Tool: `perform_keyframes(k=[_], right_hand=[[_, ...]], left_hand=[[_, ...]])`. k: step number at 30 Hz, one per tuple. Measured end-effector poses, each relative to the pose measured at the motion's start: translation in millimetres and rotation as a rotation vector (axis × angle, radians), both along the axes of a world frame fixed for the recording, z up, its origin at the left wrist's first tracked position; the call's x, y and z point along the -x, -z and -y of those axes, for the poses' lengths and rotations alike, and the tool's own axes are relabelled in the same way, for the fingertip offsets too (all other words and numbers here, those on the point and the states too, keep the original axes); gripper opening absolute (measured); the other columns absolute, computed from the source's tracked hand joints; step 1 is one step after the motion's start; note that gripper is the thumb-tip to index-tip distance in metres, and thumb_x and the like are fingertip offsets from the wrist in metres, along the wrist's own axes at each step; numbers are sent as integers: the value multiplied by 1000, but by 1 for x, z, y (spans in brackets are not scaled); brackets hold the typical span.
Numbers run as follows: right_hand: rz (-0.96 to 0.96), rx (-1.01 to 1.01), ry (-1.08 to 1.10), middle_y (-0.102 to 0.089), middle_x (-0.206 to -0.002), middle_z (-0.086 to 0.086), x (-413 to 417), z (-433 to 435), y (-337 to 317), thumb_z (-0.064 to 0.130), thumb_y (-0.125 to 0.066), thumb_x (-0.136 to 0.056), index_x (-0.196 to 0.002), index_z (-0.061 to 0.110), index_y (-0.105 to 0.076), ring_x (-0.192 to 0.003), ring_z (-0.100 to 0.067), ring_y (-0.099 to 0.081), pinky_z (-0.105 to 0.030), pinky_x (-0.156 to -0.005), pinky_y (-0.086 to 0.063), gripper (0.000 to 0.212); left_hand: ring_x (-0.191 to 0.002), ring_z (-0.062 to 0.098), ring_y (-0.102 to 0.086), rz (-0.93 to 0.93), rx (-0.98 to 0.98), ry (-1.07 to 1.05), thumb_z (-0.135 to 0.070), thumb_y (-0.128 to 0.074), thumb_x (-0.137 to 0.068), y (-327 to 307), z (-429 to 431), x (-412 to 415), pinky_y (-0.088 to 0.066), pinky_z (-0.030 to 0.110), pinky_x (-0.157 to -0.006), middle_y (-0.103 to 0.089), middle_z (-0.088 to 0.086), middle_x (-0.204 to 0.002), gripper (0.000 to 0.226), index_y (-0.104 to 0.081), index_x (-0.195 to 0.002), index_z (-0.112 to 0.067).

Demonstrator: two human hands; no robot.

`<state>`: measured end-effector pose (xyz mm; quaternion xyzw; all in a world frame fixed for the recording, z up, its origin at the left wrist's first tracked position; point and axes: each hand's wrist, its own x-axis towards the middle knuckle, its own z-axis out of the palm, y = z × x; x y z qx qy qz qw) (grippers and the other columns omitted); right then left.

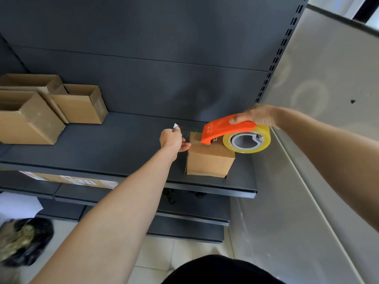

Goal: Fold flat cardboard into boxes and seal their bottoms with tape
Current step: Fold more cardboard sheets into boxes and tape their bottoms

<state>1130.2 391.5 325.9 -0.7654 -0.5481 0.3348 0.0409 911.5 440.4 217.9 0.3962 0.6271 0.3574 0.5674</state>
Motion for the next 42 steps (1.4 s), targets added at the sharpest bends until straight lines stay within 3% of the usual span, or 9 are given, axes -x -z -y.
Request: perform_keyframes(k=[5,9,12,16,23,36,42], right_hand=[[73,10,-44,-67,-107,-3,8,-5,-3,68,-64,-69,-108,19,-66,-99,-26,-63,-42,-100,-45,63],[98,11,-62,-66,-108,-3,14,-6,-5,65,-64,-72,-110,17,-66,-100,-26,-62,-40,-98,-44,61],[102,5,-63,-66,-108,-4,15,-7,-5,64,-64,-73,-108,17,-65,-100,-26,-62,-39,-97,-44,58],[110,-1,-55,-66,-110,-5,16,-7,-4,64,-64,-74,-111,16,-65,-100,-27,-62,-39,-98,-44,60],[119,-8,-58,-65,-108,-4,20,-5,-5,62,-62,-78,-111,16,-64,-99,-26,-61,-34,-90,-42,57],[82,-66,-6,-69,-105,-6,24,-4,-2,59,-67,-75,-106,13,-69,-96,-25,-63,-36,-90,-45,56],[66,-77,15,-68,-105,-6,25,-4,-1,57,-68,-75,-107,12,-68,-96,-25,-62,-35,-88,-45,56]], left_hand=[[-48,17,-59,95,9,-101,-24,-33,-103,6,3,-1,-54,22,-44,-49,6,-70,27,-50,-106,-3],[-42,15,-61,205,13,-176,-22,-32,-104,13,6,0,-56,24,-47,-47,6,-70,29,-44,-82,-6],[-44,16,-61,206,32,-181,-22,-35,-103,16,5,2,-56,23,-48,-48,7,-71,31,-43,-77,-6],[-49,16,-56,108,65,-98,-26,-40,-102,23,3,6,-51,20,-39,-51,6,-73,28,-51,-92,-2],[-53,17,-58,-7,112,34,-28,-46,-100,34,2,8,-53,23,-40,-52,5,-75,26,-54,-104,-3],[-57,21,-62,-128,159,105,-34,-63,-88,41,1,2,-51,25,-43,-69,14,-89,33,-64,-94,-2],[-65,23,-66,-160,175,98,-27,-57,-90,33,-2,-2,-55,28,-48,-70,12,-91,25,-65,-98,-6]])
